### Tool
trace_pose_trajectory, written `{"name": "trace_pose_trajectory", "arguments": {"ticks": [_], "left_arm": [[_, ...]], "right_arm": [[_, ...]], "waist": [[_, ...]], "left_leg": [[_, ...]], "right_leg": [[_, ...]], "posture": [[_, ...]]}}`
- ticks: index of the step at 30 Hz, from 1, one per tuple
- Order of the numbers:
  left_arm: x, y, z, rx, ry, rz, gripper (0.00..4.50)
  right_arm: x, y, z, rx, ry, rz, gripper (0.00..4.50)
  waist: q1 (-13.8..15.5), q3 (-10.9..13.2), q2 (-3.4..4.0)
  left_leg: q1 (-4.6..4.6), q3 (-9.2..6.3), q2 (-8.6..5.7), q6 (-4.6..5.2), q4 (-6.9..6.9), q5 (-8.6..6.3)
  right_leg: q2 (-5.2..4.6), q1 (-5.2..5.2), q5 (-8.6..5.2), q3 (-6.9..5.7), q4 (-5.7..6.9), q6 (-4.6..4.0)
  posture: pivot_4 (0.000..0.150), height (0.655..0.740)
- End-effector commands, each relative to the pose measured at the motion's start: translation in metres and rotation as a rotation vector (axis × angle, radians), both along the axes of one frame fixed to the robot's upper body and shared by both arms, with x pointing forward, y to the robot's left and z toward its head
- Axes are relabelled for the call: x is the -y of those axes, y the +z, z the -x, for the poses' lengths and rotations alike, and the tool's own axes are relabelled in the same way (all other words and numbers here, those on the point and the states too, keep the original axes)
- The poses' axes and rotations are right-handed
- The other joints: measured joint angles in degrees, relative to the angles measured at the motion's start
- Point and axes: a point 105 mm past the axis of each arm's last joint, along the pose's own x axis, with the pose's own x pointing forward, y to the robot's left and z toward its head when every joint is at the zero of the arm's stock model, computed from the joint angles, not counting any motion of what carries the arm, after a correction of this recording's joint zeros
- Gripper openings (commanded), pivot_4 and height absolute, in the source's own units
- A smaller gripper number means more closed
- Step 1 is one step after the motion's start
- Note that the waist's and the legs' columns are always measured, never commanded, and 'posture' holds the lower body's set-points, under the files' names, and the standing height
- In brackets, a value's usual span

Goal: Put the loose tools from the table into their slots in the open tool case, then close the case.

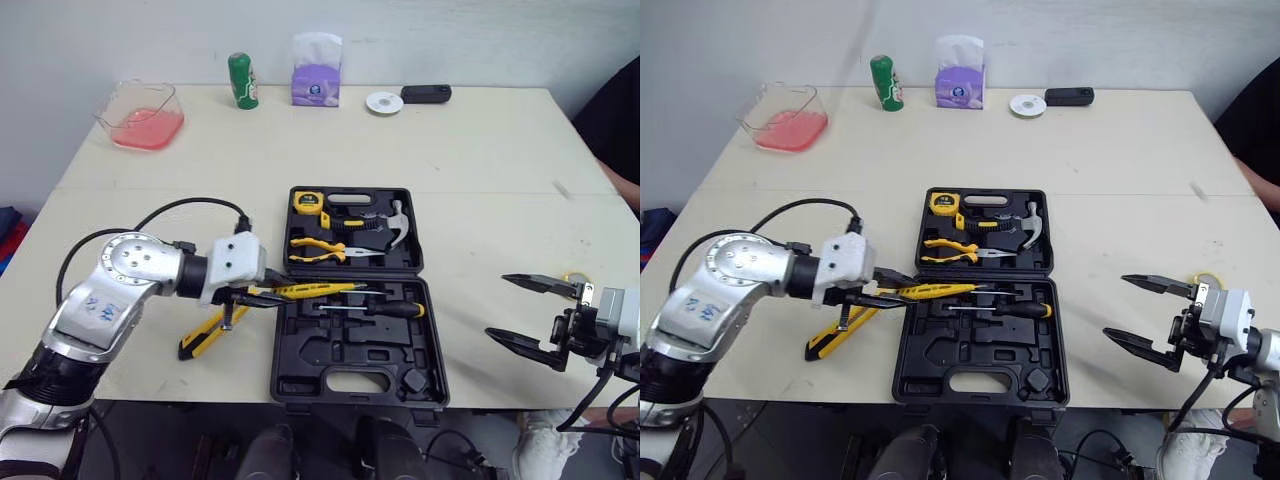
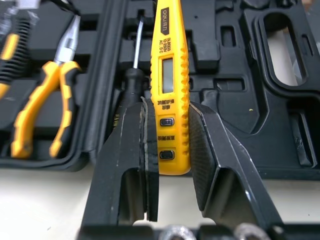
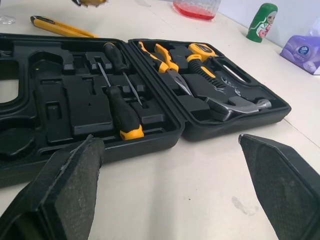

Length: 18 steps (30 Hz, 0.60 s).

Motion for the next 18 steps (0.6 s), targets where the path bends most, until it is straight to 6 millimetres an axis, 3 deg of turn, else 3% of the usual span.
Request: {"name": "trace_pose_trajectory", "arguments": {"ticks": [1,7,18], "left_arm": [[0.009,0.002,-0.003,0.054,0.001,-0.062,0.5],[0.023,-0.011,-0.011,0.035,0.062,-0.18,0.5],[0.039,-0.019,-0.004,0.006,-0.039,-0.273,0.5]], "right_arm": [[-0.002,0.011,0.003,0.045,0.013,0.019,4.5],[-0.006,0.016,0.003,0.046,-0.008,-0.044,4.5],[-0.015,0.02,0.005,0.053,0.03,-0.024,4.5]], "waist": [[0.03,0.0,0.0],[0.21,0.01,-0.01],[0.14,0.02,-0.03]], "left_leg": [[0.0,0.0,0.0,0.0,0.0,0.0],[-0.01,-0.01,-0.02,0.02,0.01,0.01],[-0.04,-0.05,-0.03,0.06,0.06,0.04]], "right_leg": [[0.0,0.0,0.0,0.0,-0.01,0.0],[0.0,0.02,0.0,-0.01,0.0,0.0],[0.01,0.02,0.01,-0.01,0.01,0.02]], "posture": [[0.15,0.74],[0.15,0.74],[0.15,0.74]]}}
